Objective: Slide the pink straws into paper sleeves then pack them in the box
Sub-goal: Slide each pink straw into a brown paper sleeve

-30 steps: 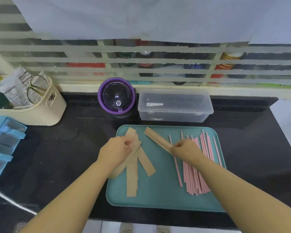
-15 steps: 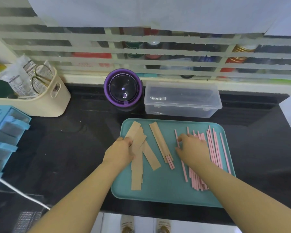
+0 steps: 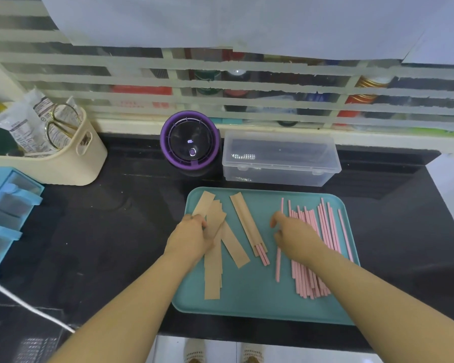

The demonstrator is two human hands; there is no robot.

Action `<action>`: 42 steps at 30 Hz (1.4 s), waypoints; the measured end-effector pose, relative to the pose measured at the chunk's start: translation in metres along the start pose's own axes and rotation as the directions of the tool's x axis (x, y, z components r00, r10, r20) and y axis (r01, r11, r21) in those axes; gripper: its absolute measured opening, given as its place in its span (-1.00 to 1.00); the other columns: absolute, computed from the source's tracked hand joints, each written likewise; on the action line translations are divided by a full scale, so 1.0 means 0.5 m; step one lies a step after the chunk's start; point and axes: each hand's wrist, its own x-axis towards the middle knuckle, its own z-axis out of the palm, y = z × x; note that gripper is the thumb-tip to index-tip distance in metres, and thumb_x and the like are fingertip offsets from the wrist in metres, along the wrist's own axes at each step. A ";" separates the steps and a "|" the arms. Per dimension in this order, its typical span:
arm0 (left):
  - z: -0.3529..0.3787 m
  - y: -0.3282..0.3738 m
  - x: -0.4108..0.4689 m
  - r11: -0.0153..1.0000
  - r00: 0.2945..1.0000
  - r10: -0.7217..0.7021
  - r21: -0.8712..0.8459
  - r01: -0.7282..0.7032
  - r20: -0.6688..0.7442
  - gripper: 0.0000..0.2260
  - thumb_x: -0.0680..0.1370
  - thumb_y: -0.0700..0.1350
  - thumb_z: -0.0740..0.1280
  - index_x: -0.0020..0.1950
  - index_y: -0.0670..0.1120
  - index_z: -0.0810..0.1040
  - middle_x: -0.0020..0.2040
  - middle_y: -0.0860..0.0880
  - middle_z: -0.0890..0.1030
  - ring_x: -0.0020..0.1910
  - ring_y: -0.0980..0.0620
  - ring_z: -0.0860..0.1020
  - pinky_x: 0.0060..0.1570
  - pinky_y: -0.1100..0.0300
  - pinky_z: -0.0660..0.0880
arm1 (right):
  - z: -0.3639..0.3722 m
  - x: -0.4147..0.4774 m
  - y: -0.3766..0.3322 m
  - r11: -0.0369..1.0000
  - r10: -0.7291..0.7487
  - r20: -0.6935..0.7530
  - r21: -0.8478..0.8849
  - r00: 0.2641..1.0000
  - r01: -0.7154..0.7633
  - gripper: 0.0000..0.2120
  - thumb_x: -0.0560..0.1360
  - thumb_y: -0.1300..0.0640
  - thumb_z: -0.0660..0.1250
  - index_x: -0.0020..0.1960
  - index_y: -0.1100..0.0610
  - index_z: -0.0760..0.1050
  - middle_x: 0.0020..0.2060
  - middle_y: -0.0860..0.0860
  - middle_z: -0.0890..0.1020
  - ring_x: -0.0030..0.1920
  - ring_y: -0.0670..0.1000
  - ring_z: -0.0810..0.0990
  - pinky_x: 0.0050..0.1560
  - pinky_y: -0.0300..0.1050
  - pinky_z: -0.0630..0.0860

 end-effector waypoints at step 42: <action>-0.087 0.046 -0.025 0.984 0.963 0.085 -0.130 -0.121 -0.257 -0.87 0.52 -0.12 0.36 -0.22 -0.08 0.60 -0.24 0.04 0.62 -0.26 0.14 0.55 -0.28 0.31 0.46 | -0.146 -0.074 -0.030 0.709 0.156 -0.187 0.705 0.970 0.022 -0.63 0.63 -0.07 0.00 -0.01 -0.05 0.58 0.08 -0.08 0.52 0.07 -0.11 0.47 0.17 -0.10 0.34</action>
